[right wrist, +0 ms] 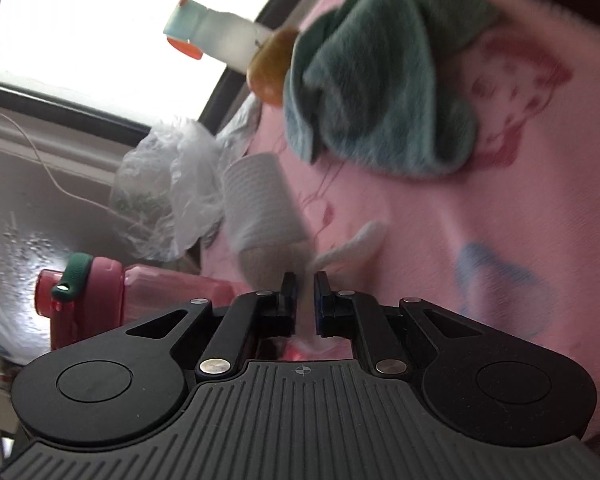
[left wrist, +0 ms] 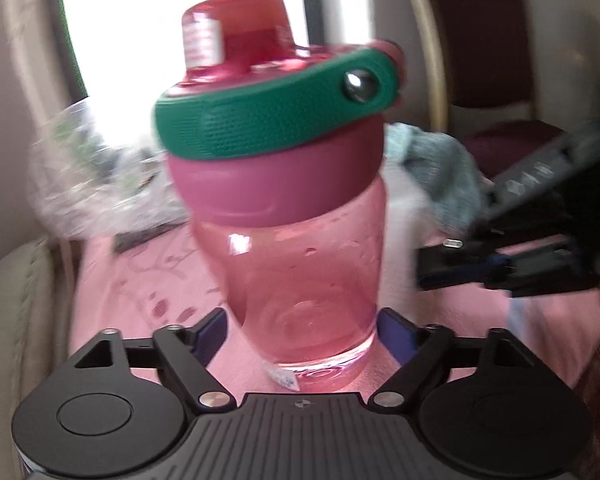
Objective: Clean container
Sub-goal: 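Regrip the tissue with the right gripper and wipe the bottle again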
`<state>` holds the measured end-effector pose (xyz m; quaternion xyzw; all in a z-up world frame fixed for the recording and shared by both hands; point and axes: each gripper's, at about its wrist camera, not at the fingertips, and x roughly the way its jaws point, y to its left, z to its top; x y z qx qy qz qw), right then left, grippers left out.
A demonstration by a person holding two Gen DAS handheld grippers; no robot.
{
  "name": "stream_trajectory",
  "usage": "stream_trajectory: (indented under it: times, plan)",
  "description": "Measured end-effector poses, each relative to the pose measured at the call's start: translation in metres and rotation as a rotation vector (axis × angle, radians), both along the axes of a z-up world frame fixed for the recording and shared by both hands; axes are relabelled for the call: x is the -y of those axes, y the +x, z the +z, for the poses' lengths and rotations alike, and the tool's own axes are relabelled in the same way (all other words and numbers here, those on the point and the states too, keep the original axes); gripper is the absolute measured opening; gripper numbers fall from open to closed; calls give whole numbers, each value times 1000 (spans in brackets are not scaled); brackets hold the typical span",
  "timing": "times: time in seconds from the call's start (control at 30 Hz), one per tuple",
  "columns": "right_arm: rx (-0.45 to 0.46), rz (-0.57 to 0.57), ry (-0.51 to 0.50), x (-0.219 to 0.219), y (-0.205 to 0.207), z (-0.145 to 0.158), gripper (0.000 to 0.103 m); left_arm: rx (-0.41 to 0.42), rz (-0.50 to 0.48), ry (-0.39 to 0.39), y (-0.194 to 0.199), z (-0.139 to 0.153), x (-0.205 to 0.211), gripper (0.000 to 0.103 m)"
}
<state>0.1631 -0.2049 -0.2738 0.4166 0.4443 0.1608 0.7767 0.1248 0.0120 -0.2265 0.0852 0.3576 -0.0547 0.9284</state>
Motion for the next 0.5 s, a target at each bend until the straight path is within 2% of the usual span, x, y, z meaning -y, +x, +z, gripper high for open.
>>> stream_trajectory:
  times: [0.1,0.17,0.23,0.27,0.3,0.4,0.5]
  plan:
    - [22,-53,-59,11,-1,4,18,-13,100,-48,0,2,5,88]
    - [58,-78,-65,18,-4,10,30,6,108,-49,-1,5,11,88]
    - [116,-49,-43,20,-4,15,50,39,93,-14,-1,6,17,87]
    - [143,-28,-25,19,-3,17,54,48,83,6,0,6,20,86]
    - [162,-15,-8,18,-3,19,59,51,84,21,2,5,21,79]
    - [196,-3,-2,9,1,25,61,58,75,22,4,4,19,74]
    - [216,9,-33,-3,10,29,61,79,-3,44,1,3,15,74]
